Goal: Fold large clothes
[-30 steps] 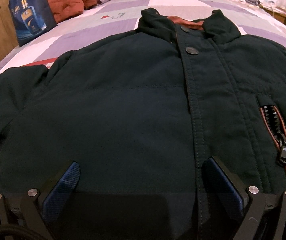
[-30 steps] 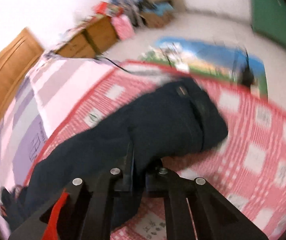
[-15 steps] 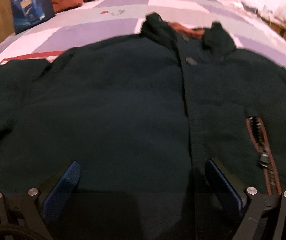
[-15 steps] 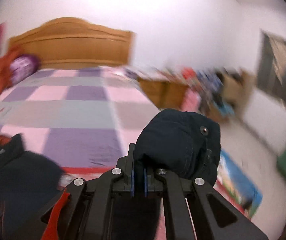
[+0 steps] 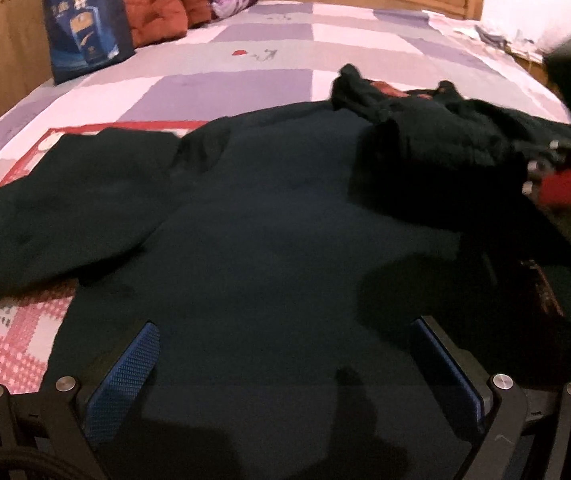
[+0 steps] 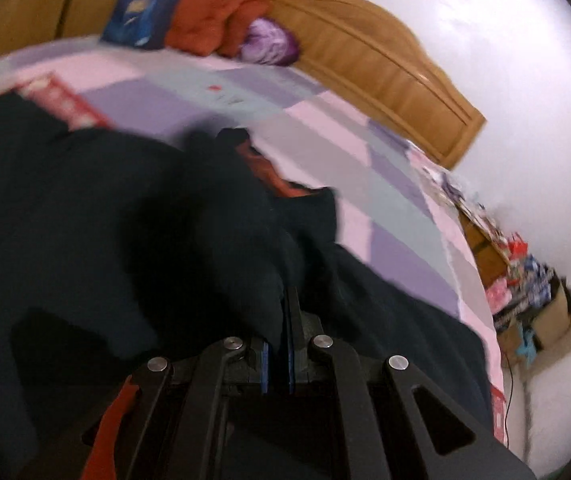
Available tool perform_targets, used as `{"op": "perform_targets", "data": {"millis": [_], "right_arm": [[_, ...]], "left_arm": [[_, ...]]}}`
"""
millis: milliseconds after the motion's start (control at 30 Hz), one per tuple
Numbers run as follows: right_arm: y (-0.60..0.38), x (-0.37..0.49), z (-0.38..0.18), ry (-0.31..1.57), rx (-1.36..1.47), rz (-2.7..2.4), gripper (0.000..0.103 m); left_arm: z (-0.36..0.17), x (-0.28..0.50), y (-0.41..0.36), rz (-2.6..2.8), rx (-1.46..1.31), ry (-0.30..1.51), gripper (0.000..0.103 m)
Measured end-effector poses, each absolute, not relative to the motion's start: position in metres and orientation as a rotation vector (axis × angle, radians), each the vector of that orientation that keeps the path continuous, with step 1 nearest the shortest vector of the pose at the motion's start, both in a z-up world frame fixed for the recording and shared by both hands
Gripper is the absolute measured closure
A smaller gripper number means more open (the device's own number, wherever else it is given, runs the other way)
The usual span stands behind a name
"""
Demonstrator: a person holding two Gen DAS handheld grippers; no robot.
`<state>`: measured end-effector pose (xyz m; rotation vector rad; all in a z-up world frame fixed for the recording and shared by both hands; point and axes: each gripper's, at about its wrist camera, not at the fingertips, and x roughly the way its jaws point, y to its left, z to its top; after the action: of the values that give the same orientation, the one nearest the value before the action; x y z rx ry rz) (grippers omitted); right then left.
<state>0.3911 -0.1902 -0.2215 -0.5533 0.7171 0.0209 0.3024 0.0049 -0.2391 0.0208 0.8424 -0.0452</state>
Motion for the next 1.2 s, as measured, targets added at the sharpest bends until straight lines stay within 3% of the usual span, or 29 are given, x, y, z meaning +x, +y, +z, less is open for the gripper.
{"op": "perform_targets", "data": {"millis": [200, 467, 700, 833, 900, 967, 1033, 1200], "right_arm": [[-0.162, 0.38, -0.229, 0.653, -0.62, 0.039, 0.097], [-0.146, 0.393, -0.273, 0.771, -0.645, 0.064, 0.096], [-0.137, 0.383, -0.278, 0.753, -0.679, 0.086, 0.088], [-0.144, 0.377, -0.271, 0.786, -0.611, 0.108, 0.057], [-0.147, 0.373, -0.264, 0.789, -0.566, 0.122, 0.049], [-0.146, 0.367, -0.257, 0.775, -0.529, 0.181, 0.025], [-0.14, 0.364, -0.255, 0.731, -0.553, 0.193, 0.019], [-0.123, 0.392, -0.267, 0.768, -0.592, 0.164, 0.019]], "left_arm": [[-0.248, 0.308, 0.027, -0.006, -0.041, 0.865, 0.0], [-0.266, 0.315, 0.024, -0.007, 0.009, 0.911, 0.0], [-0.285, 0.314, 0.017, -0.003, 0.03, 0.942, 0.0], [-0.29, 0.311, 0.016, 0.002, 0.031, 0.932, 0.0], [-0.291, 0.311, 0.016, 0.002, 0.029, 0.93, 0.0], [-0.292, 0.31, 0.017, 0.001, 0.025, 0.931, 0.0], [-0.293, 0.31, 0.017, 0.002, 0.023, 0.932, 0.0], [-0.294, 0.31, 0.018, 0.003, 0.02, 0.933, 0.0]]}}
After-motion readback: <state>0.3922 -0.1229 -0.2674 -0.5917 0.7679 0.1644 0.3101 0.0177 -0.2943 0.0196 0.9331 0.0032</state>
